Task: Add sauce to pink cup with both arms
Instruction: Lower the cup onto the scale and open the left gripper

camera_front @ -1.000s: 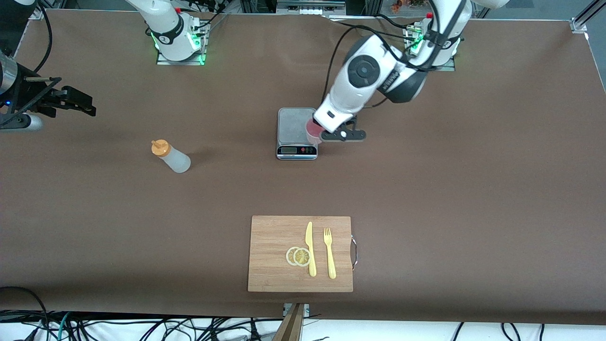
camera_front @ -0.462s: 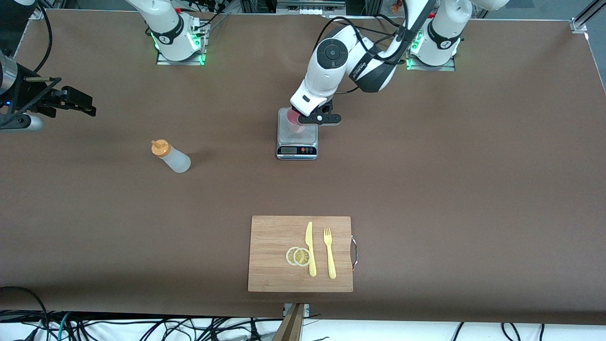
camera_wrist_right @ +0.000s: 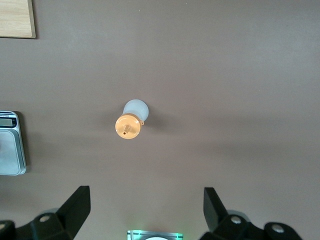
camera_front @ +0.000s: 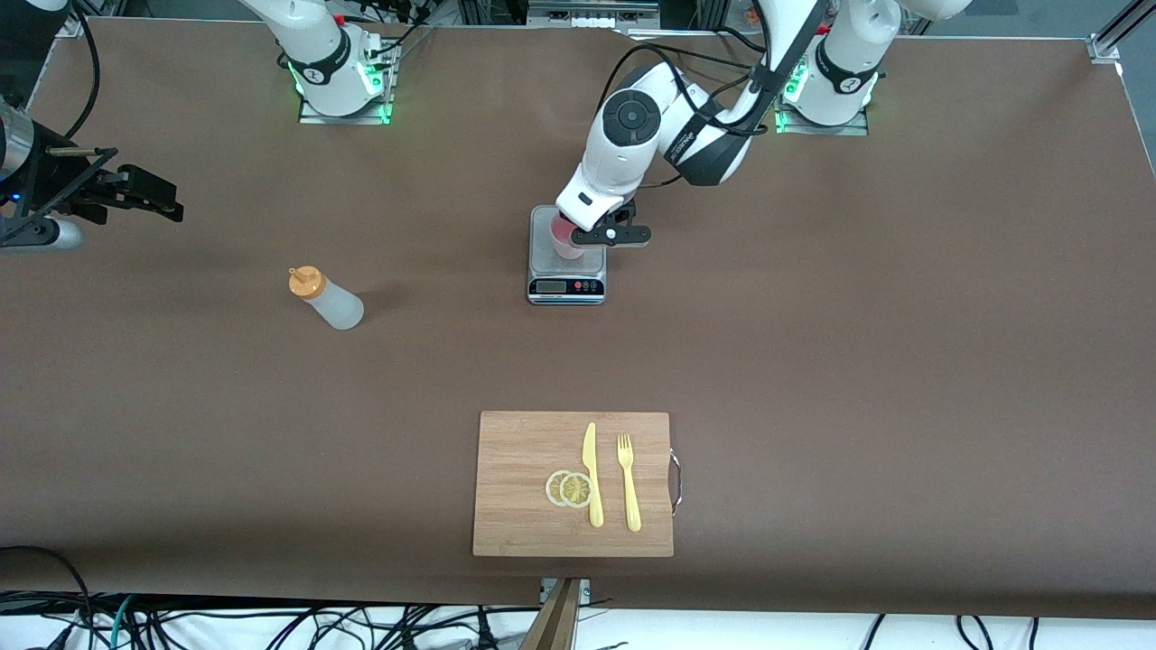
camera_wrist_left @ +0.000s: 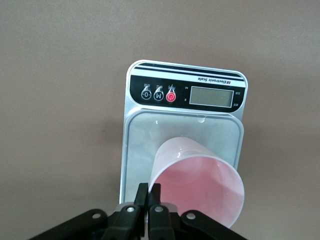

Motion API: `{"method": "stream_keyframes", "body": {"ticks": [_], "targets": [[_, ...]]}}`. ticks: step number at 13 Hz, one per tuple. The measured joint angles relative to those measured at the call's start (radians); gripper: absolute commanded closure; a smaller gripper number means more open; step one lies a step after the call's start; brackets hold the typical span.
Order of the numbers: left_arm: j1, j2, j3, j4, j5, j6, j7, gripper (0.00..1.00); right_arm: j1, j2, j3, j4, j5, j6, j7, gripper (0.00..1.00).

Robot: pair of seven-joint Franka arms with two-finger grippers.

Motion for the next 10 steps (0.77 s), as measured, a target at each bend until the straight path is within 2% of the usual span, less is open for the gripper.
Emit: {"method": "stream_keyframes", "body": {"ticks": [1,3,4,8,10], "targets": [[0.0,0.0,0.0,0.001,0.0,0.0,0.0,0.52,0.0,0.003,0.0,0.0,0.0,0.0,0.0,0.0],[0.0,0.0,0.001,0.001,0.0,0.002,0.0,0.21,0.0,0.006,0.0,0.0,0.0,0.0,0.0,0.0],[0.0,0.0,0.002,0.002,0.0,0.003,-0.001,0.0,0.0,0.007,0.0,0.0,0.0,0.0,0.0,0.0],[0.003,-0.023,0.01,0.024,0.0,-0.003,-0.002,0.0,0.001,0.019,0.001,-0.001,0.0,-0.019,-0.014,0.0],[0.025,-0.059,0.023,0.059,0.0,-0.087,-0.001,0.0,0.0,0.045,0.001,-0.001,0.0,-0.048,-0.078,0.0]]}}
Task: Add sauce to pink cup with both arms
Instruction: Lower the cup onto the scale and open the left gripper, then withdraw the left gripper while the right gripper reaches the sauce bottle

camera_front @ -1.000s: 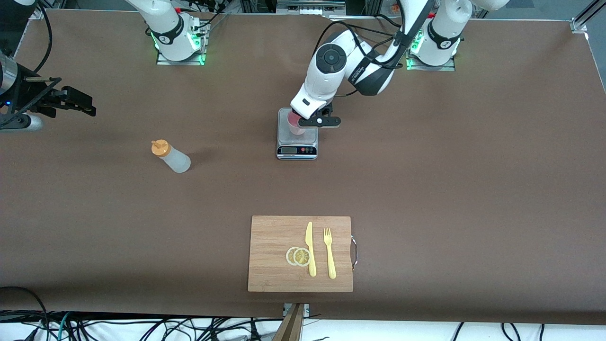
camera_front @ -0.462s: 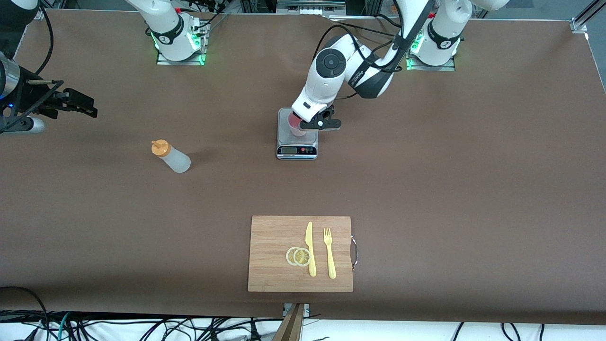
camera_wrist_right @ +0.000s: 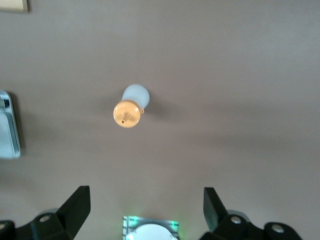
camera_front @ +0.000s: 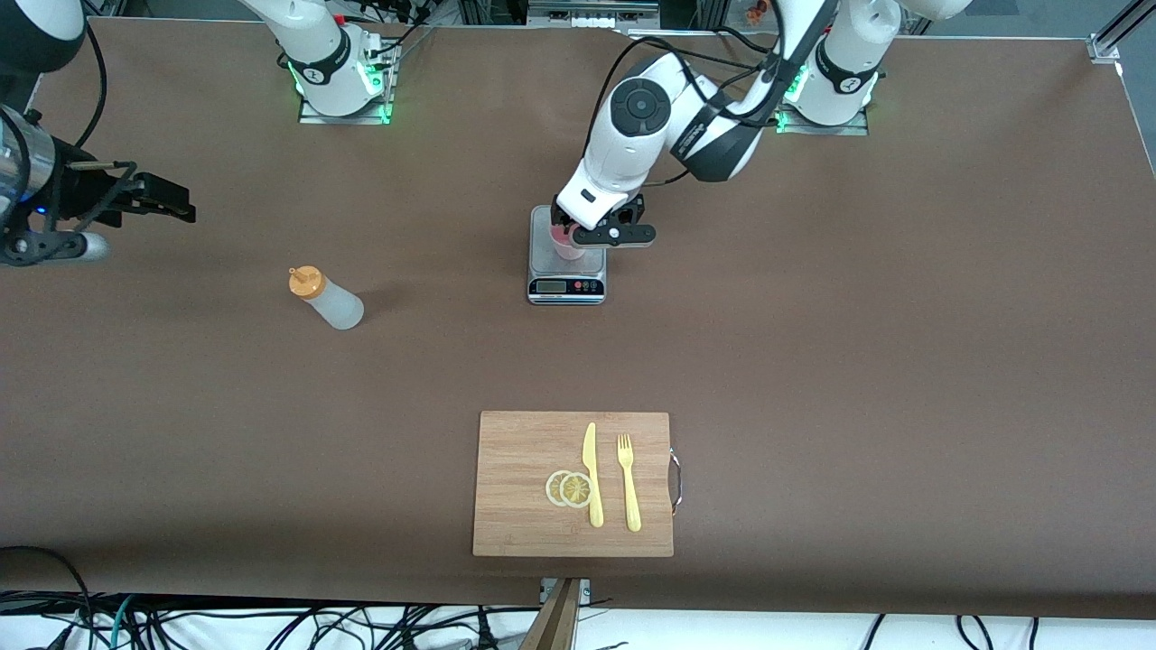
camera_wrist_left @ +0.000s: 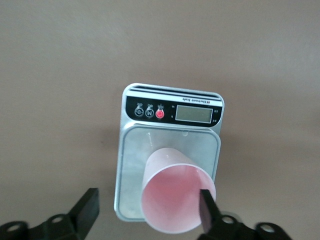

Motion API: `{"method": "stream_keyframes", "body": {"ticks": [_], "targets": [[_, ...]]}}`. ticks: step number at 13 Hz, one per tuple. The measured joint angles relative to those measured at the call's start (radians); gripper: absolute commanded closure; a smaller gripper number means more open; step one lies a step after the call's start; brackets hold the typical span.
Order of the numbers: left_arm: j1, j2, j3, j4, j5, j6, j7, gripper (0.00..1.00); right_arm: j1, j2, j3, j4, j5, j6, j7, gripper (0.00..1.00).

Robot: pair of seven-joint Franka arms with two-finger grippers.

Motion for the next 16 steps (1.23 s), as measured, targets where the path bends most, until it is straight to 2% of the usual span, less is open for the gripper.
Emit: {"method": "stream_keyframes", "body": {"ticks": [4,7,11,16], "targets": [[0.1,-0.065,0.044,0.178,0.0,-0.277,0.059,0.0,-0.017,0.03,-0.013,-0.004,0.012,0.002,-0.298,0.0],[0.232,-0.117,0.075,0.265,0.015,-0.396,0.186,0.0,-0.065,0.049,-0.062,-0.043,0.112,0.054,-0.61,0.0],[0.415,-0.156,0.134,0.296,0.031,-0.499,0.446,0.0,-0.105,0.108,-0.124,-0.133,0.307,0.165,-1.036,0.0],[0.678,-0.198,0.142,0.336,0.046,-0.648,0.636,0.0,-0.188,0.263,-0.129,-0.161,0.561,0.175,-1.372,0.0]]}}
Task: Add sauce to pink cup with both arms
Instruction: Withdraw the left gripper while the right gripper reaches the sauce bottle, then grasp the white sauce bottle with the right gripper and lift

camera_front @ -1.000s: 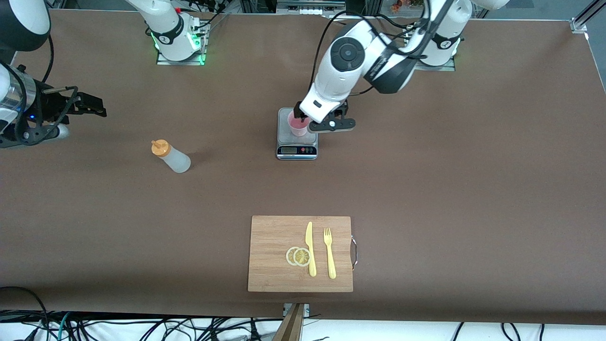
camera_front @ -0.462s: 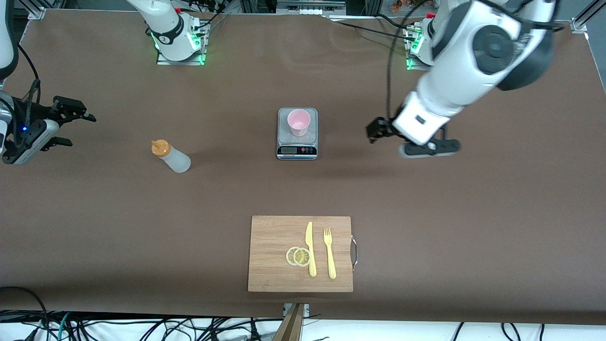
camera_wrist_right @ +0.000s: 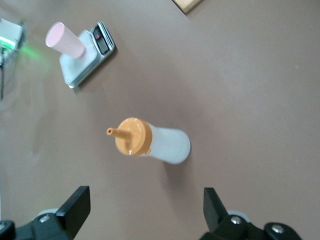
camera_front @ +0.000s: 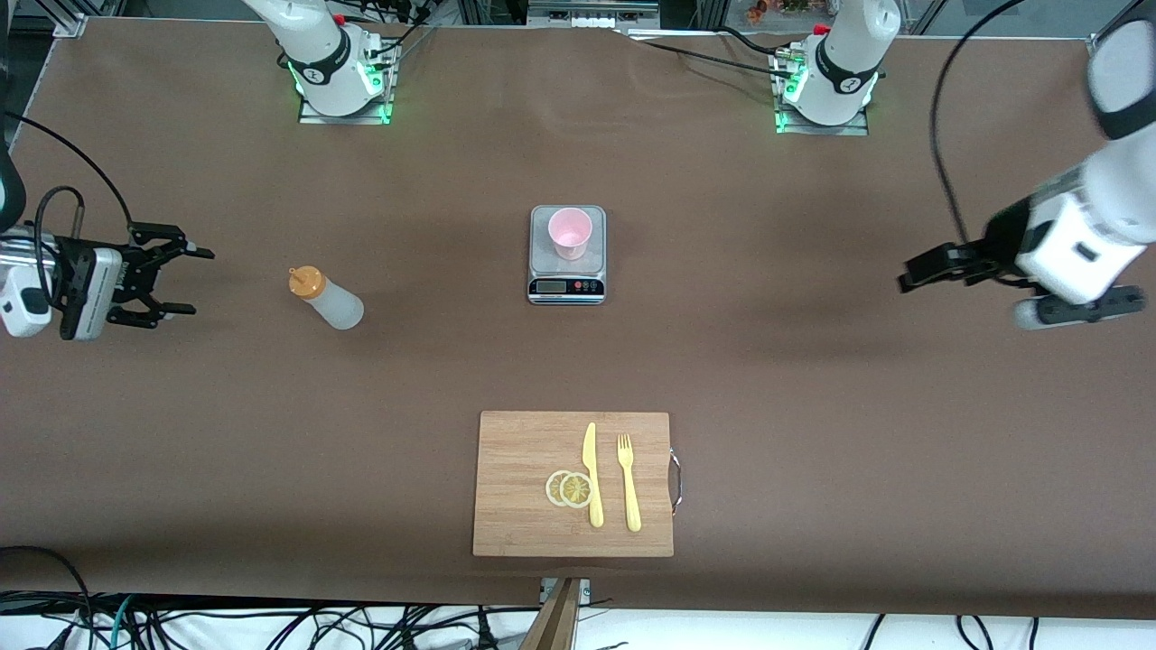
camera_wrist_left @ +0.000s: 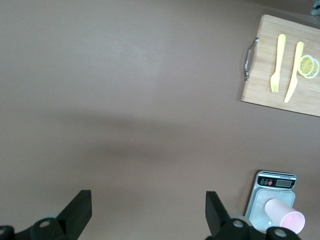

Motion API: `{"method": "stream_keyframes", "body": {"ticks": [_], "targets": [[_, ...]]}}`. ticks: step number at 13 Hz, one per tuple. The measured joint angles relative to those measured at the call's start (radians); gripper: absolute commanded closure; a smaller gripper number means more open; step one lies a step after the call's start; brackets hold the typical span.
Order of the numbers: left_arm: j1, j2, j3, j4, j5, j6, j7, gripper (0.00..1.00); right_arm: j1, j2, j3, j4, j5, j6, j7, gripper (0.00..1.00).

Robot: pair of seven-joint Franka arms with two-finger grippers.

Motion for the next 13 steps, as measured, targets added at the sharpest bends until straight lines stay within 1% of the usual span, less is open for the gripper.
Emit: {"method": "stream_keyframes", "body": {"ticks": [2,5,7,9,13], "targets": [[0.046,-0.002,-0.001,0.007,0.021,-0.028,0.067,0.0,-0.02,0.08,0.0,-0.003,0.1,0.0,-0.167,0.0],[0.06,-0.002,-0.007,0.007,0.088,-0.044,0.108,0.0,-0.061,0.199,-0.001,-0.006,0.219,-0.046,-0.431,0.01],[0.06,-0.002,-0.022,0.007,0.099,-0.048,0.112,0.0,-0.077,0.252,-0.001,-0.006,0.271,-0.088,-0.614,0.01],[0.06,-0.001,-0.036,0.007,0.1,-0.049,0.136,0.0,-0.078,0.284,-0.001,-0.006,0.314,-0.12,-0.764,0.01],[0.06,0.002,-0.041,0.006,0.1,-0.056,0.152,0.0,-0.078,0.371,0.006,-0.008,0.414,-0.185,-0.955,0.01]]}}
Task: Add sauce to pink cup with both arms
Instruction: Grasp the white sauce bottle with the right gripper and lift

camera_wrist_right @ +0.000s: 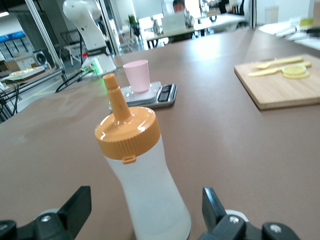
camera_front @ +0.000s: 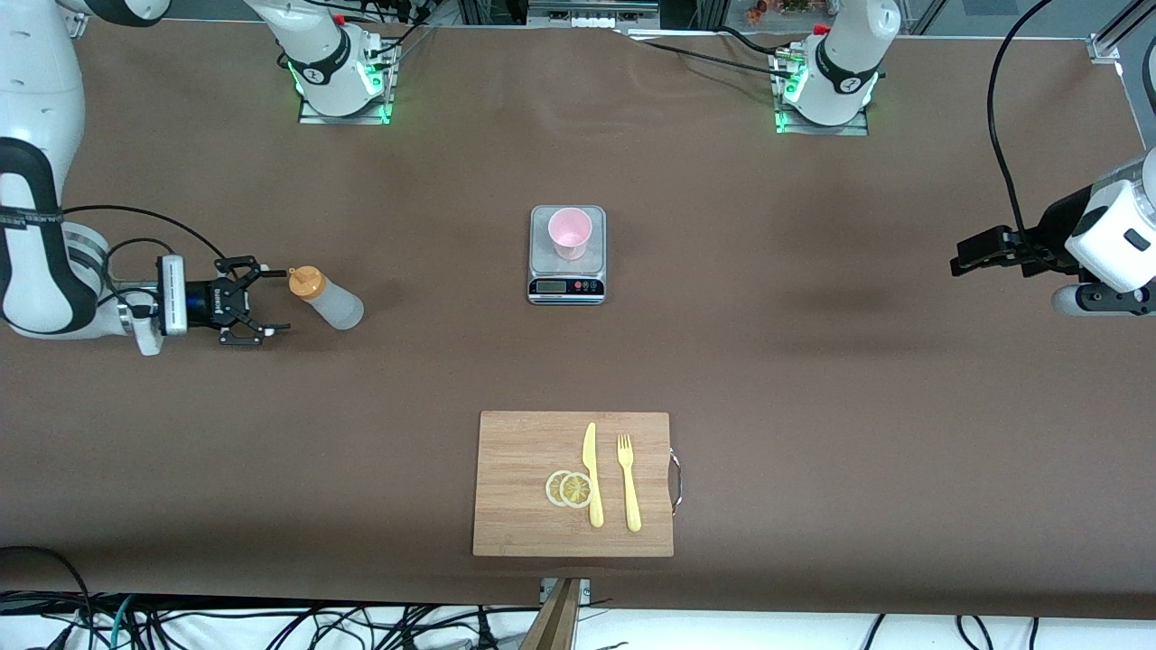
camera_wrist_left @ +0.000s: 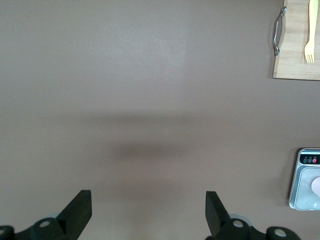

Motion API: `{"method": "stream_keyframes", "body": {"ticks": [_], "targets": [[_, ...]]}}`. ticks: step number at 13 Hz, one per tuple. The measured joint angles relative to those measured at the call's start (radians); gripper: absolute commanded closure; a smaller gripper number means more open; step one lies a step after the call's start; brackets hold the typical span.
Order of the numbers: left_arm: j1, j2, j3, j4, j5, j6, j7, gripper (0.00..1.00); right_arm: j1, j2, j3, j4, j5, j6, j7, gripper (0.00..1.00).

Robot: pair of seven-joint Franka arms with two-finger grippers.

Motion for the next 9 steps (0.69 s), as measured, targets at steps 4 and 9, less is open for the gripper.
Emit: {"method": "stream_keyframes", "body": {"ticks": [4,9], "targets": [[-0.002,0.002,-0.004,0.0,0.0,-0.007,0.0,0.0,0.003,0.055,0.038,0.001,0.037,-0.032,-0.062,0.03],[-0.003,0.011,-0.005,0.016,0.0,-0.01,0.0,0.0,0.006,0.081,0.062,0.001,0.045,-0.05,-0.075,0.9]]}}
